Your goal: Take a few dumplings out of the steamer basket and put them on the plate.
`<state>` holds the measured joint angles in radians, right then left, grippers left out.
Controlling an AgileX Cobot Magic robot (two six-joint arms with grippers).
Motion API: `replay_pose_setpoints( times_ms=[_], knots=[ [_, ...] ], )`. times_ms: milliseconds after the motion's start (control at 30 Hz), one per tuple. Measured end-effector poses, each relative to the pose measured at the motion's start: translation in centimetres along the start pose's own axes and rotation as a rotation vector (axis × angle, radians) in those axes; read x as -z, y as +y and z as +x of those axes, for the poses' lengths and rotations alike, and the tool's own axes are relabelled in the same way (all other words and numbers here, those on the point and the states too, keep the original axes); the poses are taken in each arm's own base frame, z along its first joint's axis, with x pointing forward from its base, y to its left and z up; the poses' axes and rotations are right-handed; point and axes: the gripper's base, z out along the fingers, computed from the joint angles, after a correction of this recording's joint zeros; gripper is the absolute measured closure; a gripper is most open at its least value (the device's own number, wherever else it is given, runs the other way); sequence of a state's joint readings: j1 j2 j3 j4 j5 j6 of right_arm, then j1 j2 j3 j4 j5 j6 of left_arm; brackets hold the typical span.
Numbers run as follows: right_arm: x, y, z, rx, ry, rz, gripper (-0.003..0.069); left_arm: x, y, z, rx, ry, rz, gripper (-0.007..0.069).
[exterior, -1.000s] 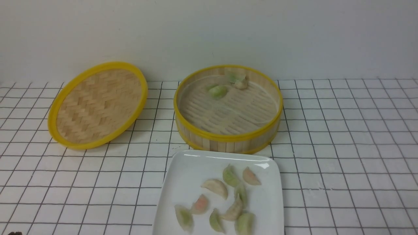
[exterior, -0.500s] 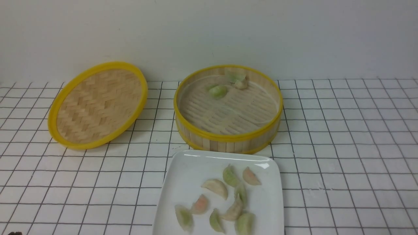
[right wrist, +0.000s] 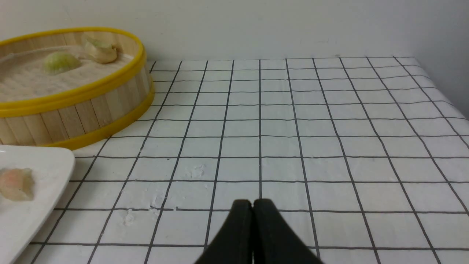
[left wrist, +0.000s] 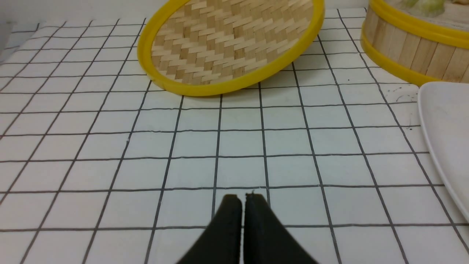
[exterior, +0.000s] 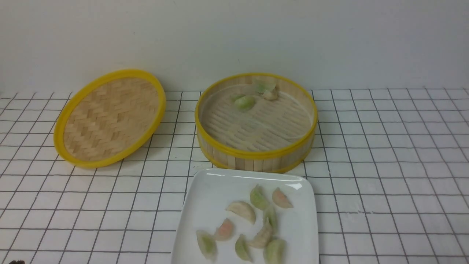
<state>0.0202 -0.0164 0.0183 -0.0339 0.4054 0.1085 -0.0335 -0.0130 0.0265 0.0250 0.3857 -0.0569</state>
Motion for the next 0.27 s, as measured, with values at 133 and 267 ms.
replay_pose_setpoints(
  times_ms=[133, 267],
  knots=[
    [0.00, 0.00, 0.00, 0.000, 0.000, 0.000, 0.0669, 0.00, 0.00, 0.00, 0.000, 0.000, 0.000, 0.0631],
    [0.00, 0.00, 0.00, 0.000, 0.000, 0.001, 0.0669, 0.00, 0.00, 0.00, 0.000, 0.000, 0.000, 0.0631]
  ],
)
